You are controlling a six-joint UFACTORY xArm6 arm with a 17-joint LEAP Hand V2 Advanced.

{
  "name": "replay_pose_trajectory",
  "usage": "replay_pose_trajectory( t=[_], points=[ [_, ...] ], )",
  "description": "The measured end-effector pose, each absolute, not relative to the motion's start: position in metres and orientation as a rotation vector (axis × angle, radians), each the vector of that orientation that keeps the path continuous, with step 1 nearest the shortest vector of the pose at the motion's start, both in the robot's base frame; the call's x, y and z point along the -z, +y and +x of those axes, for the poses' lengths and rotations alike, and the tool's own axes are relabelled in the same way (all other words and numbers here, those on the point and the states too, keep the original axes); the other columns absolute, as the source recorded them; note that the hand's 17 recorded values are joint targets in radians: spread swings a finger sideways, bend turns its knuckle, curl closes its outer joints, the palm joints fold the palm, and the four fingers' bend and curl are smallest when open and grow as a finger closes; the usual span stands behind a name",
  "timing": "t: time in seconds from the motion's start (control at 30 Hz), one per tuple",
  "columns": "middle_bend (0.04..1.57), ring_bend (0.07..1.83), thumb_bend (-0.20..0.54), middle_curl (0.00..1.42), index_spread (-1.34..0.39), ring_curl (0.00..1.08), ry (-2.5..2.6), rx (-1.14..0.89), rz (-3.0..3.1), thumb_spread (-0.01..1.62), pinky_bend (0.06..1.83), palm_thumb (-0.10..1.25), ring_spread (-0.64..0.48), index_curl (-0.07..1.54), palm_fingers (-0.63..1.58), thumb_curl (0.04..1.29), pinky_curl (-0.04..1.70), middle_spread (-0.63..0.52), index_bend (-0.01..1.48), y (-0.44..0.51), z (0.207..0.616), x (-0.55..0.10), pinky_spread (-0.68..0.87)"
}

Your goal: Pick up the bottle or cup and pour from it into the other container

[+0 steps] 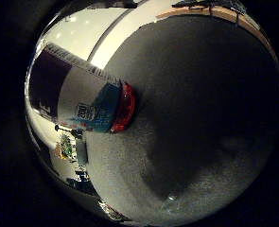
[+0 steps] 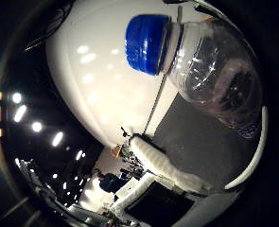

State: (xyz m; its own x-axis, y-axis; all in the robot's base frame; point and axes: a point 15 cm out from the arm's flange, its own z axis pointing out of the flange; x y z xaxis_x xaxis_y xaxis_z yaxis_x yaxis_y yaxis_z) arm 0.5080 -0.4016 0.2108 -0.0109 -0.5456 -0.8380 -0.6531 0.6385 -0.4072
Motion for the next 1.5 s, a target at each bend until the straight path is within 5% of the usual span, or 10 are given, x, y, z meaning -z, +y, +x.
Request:
replay_pose_trajectory(
  t=[0.2, 0.4, 0.53, 0.73, 0.9, 1.5],
  points=[
    [0.45, 0.90, -0.009, 0.39, -0.21, 0.26, 1.668, -0.151, -1.004, 1.08, 1.00, 0.55, 0.00, 0.30, 0.61, 0.31, -0.02, -0.04, 0.18, -0.384, 0.521, -0.209, 0.23],
    [0.66, 1.04, -0.012, 0.48, -0.27, 0.33, 1.665, -0.197, -0.999, 1.06, 1.17, 0.70, -0.12, 0.35, 1.10, 0.38, 0.01, -0.11, 0.21, -0.372, 0.527, -0.208, -0.18],
    [0.86, 1.13, -0.013, 0.55, -0.29, 0.39, 1.653, -0.228, -1.005, 0.96, 1.21, 0.82, -0.15, 0.48, 1.33, 0.44, 0.08, -0.13, 0.44, -0.362, 0.530, -0.209, -0.40],
    [1.10, 1.26, -0.017, 0.63, -0.23, 0.48, 1.613, -0.283, -1.031, 0.83, 1.36, 0.91, -0.15, 0.66, 1.35, 0.54, 0.25, -0.09, 0.88, -0.342, 0.533, -0.213, -0.30],
    [1.29, 1.37, -0.015, 0.69, -0.19, 0.56, 1.598, -0.302, -1.040, 0.78, 1.52, 0.99, -0.18, 0.73, 1.22, 0.62, 0.38, -0.10, 1.08, -0.334, 0.535, -0.218, -0.21],
    [1.38, 1.41, -0.020, 0.73, -0.17, 0.69, 1.584, -0.285, -1.461, 0.42, 1.50, 1.06, -0.20, 0.77, 1.11, 0.86, 0.59, -0.11, 1.22, -0.270, 0.520, -0.297, -0.18]
  ],
)
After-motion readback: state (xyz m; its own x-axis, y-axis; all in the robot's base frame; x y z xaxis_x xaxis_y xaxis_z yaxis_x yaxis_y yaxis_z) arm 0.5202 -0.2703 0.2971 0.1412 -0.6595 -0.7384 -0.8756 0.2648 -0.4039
